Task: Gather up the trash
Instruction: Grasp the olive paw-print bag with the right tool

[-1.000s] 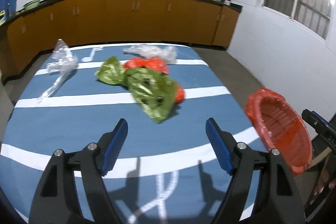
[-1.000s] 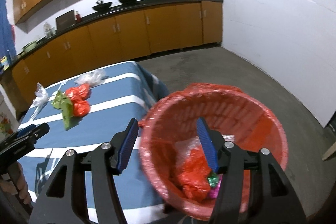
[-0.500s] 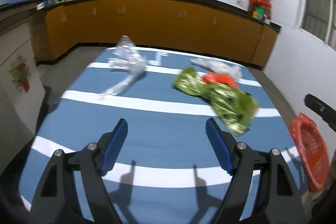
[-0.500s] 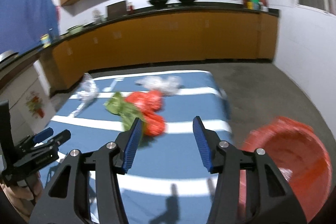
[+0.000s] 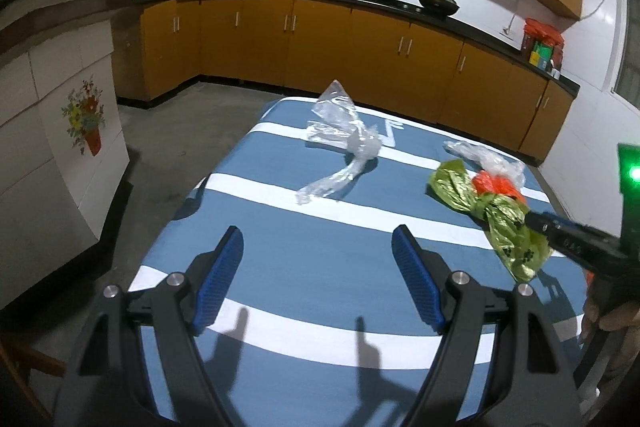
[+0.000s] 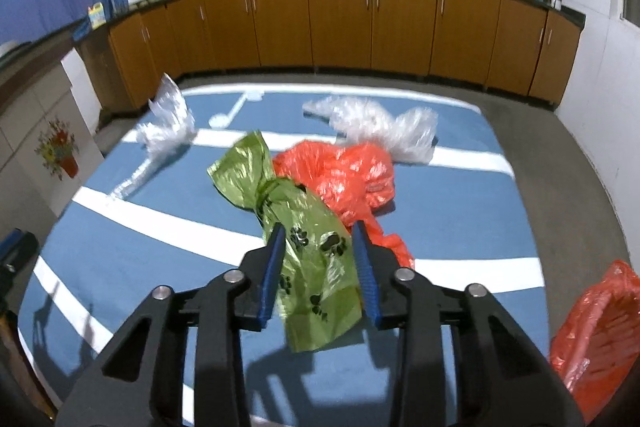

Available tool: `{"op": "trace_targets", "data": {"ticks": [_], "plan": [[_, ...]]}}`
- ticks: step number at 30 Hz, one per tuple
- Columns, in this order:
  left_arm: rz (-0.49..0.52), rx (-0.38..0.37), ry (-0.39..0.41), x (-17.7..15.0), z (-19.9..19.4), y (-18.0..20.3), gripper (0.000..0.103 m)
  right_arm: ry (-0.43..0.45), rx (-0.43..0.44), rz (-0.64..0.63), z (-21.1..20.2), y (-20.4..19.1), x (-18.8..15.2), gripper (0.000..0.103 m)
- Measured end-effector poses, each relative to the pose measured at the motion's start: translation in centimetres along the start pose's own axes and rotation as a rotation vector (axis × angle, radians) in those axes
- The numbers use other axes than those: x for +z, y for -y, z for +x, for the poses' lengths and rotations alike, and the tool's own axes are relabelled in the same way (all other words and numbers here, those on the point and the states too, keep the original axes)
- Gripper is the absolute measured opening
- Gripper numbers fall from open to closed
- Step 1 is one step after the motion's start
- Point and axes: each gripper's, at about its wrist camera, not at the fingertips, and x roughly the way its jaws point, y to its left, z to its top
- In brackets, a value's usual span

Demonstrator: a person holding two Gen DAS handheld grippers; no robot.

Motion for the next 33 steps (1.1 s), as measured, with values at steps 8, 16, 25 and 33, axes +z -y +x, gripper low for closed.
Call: {"op": "trace_targets", "data": {"ticks": [8,16,25,33], "plan": [[-0.006,-0.008,-0.007,0.0,0.4,0.0,0.076,-0.036,0.042,-0.057,-0.6,-0.9,-1.9,0.002],[-0.003,-0.020,-0.012,-0.1,0.4,0.9,0.076,-0.018,0.068,-0.099,-2.8,-1.6,-3.2,0.002],[-0.001,0.006,0.025,0.6,-0.4,0.1,0.076,0.013,0.102,-0.060,-1.7,-3.1,-1.2,0.051],[-0.013,0.024,0.031,1.3,-0.3,-0.9,0.076,-0.085,0.054,-0.092,1.8,-4.6,-2.0,0.051]]}}
